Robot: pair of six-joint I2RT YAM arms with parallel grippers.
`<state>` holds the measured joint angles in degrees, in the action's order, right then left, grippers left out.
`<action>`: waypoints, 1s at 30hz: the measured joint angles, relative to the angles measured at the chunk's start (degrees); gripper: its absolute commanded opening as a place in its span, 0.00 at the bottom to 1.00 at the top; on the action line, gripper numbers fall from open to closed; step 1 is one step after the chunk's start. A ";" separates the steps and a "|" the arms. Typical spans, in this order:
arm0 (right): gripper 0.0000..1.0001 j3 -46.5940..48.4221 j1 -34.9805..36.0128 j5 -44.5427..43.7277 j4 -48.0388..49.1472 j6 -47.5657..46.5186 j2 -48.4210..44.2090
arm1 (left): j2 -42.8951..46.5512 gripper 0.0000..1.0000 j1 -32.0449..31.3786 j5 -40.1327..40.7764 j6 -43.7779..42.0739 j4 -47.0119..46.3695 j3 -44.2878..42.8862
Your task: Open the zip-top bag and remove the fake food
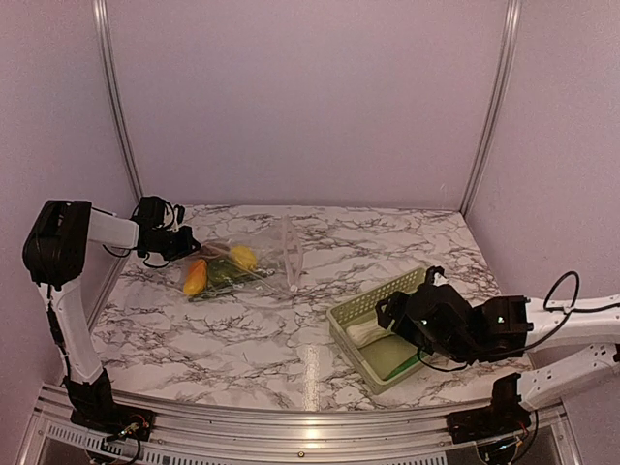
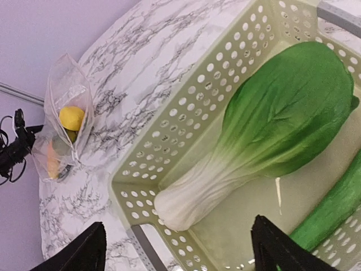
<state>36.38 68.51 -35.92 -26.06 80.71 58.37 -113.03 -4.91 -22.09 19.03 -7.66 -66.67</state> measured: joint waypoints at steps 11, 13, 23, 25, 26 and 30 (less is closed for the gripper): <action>0.78 3.43 -19.82 16.74 23.96 -39.06 2.12 | 0.00 0.00 0.22 -1.49 -0.22 -0.04 0.00; 0.73 6.56 -23.71 21.42 26.03 -43.89 5.62 | 0.00 0.00 0.24 -1.90 -0.24 -0.04 0.00; 0.53 28.94 -29.29 43.04 33.11 -59.78 32.70 | -0.22 0.00 0.31 -4.11 -0.61 -0.33 0.00; 0.51 33.00 -30.32 47.01 33.05 -61.29 38.25 | -0.22 0.00 0.31 -4.44 -0.61 -0.46 0.00; 0.49 34.88 -30.88 48.59 33.05 -62.01 40.89 | -0.22 0.00 0.31 -4.52 -0.63 -0.61 0.00; 0.40 42.03 -32.94 54.58 31.61 -64.43 50.82 | -0.24 0.00 0.31 -4.96 -0.66 -0.70 0.00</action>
<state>78.41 35.57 18.65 5.54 16.27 109.19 -113.27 -4.60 -27.05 18.37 -8.36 -66.67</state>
